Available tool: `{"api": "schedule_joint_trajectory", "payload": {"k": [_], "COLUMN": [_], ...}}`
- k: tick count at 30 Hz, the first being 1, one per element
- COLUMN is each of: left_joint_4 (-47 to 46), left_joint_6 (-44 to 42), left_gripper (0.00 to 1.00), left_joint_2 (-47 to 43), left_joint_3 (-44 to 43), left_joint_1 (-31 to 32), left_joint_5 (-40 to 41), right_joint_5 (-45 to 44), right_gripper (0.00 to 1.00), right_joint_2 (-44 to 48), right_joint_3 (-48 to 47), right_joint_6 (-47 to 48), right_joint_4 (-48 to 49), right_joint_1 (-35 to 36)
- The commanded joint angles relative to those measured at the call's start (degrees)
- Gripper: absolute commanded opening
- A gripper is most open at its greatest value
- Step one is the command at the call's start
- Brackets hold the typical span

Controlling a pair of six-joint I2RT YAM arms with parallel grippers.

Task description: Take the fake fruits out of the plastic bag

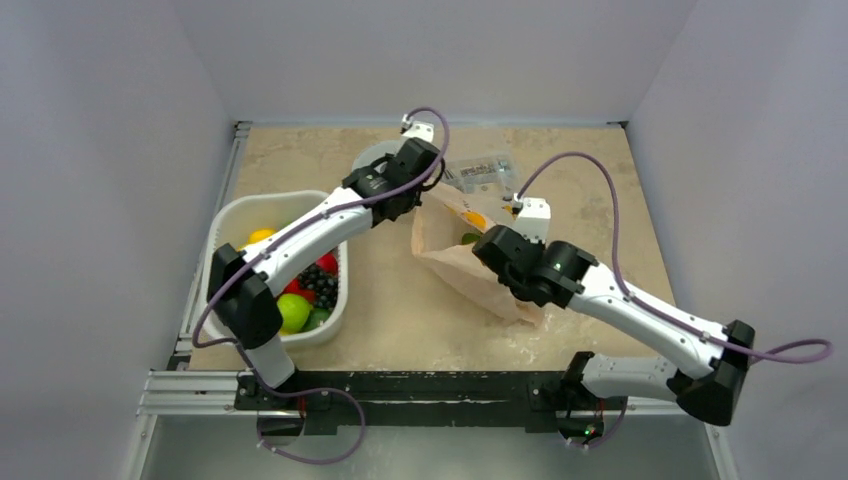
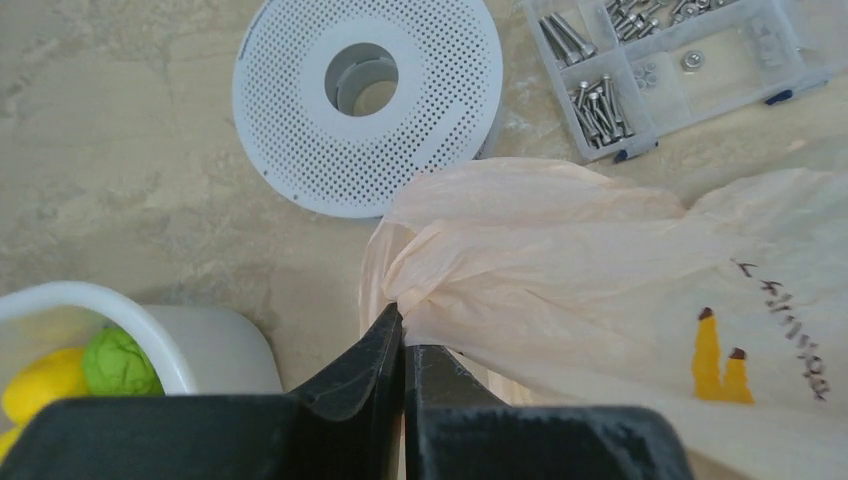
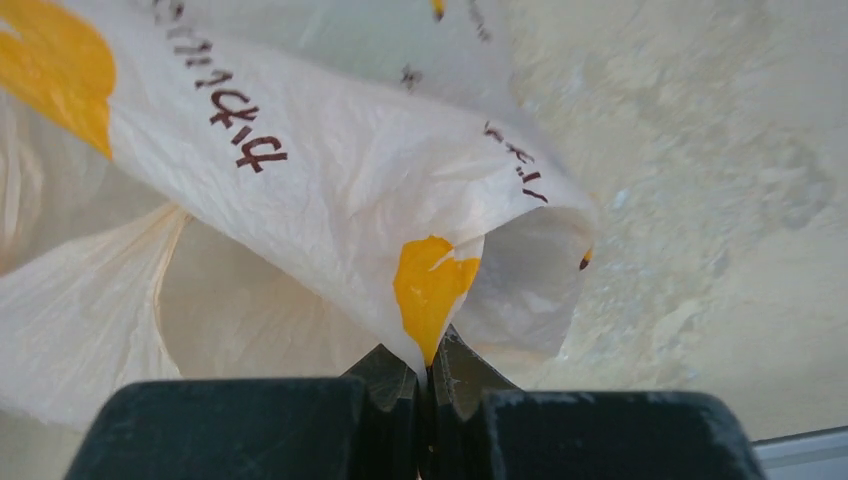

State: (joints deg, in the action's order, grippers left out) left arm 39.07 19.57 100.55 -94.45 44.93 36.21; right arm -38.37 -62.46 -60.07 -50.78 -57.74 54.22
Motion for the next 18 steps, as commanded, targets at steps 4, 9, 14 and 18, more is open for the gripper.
{"api": "schedule_joint_trajectory", "payload": {"k": [4,9,14,18], "left_joint_4": [-2.0,-3.3,-3.2,-1.6], "left_joint_6": [11.1,14.3,14.3,12.5], "left_gripper": [0.0,0.0,0.0,0.0], "left_joint_2": [-16.9,-23.9,-23.7,-23.3], "left_joint_3": [10.2,16.7,20.6,21.0], "left_joint_1": [-3.7,-4.6,-5.3,-5.9], "left_joint_5": [-13.6,-14.9,-20.0,-22.7], "right_joint_5": [-28.5,-17.0,15.5,27.0], "right_gripper": [0.0,0.0,0.03,0.0], "right_joint_2": [-9.0,-4.0,-0.3,0.3], "right_joint_3": [-15.8,-13.3,-8.4,3.7], "right_joint_6": [5.4,29.7,23.7,13.8], "right_joint_4": [-5.5,12.5,5.4,-0.9], "right_joint_1": [-0.8,-0.8,-0.8,-0.2]}}
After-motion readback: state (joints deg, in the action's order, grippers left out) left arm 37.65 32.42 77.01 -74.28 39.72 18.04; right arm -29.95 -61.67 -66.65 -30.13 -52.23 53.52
